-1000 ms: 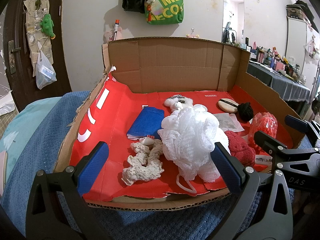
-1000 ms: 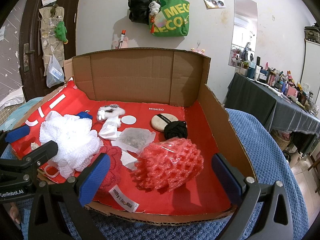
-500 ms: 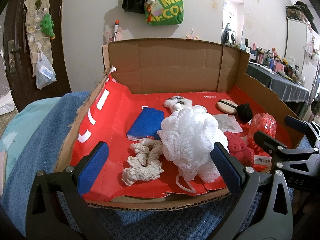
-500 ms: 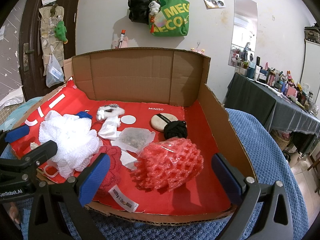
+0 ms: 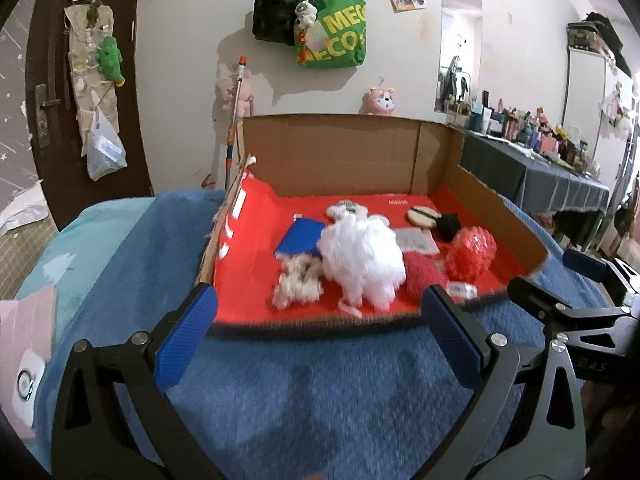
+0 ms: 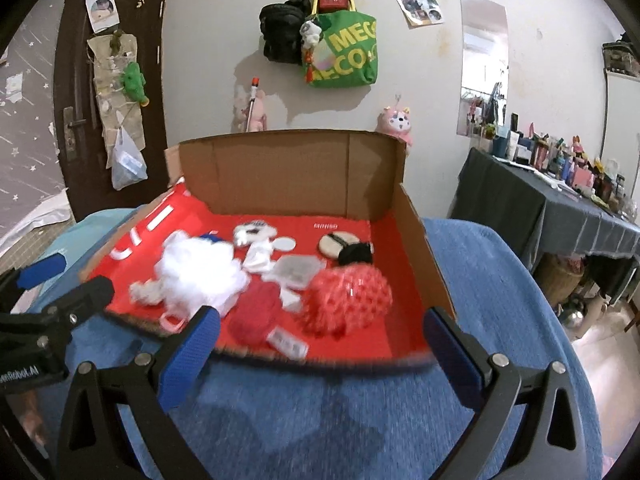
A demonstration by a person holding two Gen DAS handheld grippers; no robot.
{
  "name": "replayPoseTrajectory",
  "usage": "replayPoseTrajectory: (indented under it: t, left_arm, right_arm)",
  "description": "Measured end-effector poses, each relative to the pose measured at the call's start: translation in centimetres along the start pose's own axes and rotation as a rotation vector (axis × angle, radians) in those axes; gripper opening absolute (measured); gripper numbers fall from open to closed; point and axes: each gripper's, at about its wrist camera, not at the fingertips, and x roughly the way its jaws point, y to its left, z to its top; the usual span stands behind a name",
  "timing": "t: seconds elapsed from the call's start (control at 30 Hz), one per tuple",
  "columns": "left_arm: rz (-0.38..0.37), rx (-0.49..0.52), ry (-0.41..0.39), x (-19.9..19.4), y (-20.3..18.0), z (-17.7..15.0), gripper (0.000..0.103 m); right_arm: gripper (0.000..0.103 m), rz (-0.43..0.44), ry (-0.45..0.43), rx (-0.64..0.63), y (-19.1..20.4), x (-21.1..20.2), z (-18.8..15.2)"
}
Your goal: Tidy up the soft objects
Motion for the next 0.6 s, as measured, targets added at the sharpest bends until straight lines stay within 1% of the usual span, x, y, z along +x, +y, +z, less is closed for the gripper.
replayPoseTrajectory:
  t: [0.03,0.1,0.17,0.23,0.33,0.43,0.6]
  left_arm:
    - [-0.007,-0.003,0.014,-0.5,-0.1,-0.5,0.103]
    - [-0.016,-0.008,0.051,-0.8,-0.3,-1.6,0.103]
    - [-0.008,-0.01,0.102,-0.3,-0.5,-2.7,0.103]
    - [-0.011,-0.008,0.142,0.3,-0.7,-3.7,0.103]
    - [-0.003,-0.014,0.192,1.5,-0.9,-5.1,0.103]
    - [0.003,-0.038,0.252,2.8,-0.7,-6.1,0.103]
    - [0.038,-0.029,0.305,4.5,-0.8,-7.0,0.103]
  right_arm:
    - [0.103,-0.001,0.013,0.002,0.1,-0.3,-0.3]
    - [0.103,0.011,0.073,0.005,0.1,-0.6,-1.4]
    - [0.103,0.018,0.125,0.007,0.1,-0.5,-2.6]
    - [0.103,0.003,0.185,0.007,-0.1,0.0,-4.1]
    - [0.103,-0.026,0.232,0.011,-0.4,0.7,-5.6]
    - [0.103,-0.047,0.28,0.037,-0.9,1.6,-6.4]
    - [0.103,-0.052,0.353,0.074,-1.6,2.9,-7.2]
